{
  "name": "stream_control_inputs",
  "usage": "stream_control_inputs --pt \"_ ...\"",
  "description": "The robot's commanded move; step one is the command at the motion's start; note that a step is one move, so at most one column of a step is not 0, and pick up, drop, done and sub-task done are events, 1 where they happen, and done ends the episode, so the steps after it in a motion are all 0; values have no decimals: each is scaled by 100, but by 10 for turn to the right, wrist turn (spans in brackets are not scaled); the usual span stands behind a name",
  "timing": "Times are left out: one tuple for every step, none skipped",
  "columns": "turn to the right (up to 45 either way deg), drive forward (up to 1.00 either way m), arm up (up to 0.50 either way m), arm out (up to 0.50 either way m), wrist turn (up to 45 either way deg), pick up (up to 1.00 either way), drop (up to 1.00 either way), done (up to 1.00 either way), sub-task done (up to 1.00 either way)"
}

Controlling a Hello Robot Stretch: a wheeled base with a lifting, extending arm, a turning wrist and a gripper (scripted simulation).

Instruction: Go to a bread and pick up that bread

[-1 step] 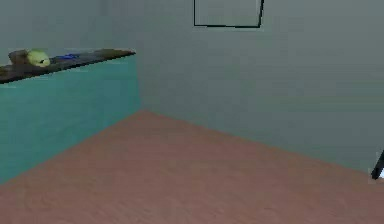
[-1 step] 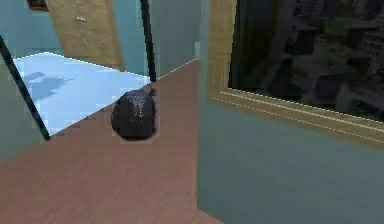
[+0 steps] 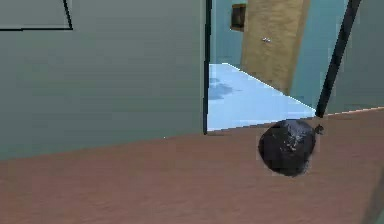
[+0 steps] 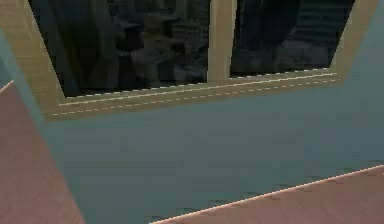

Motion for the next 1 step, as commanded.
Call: stream_control_inputs --pt "300 0 0 0 0 0 0 0 0"
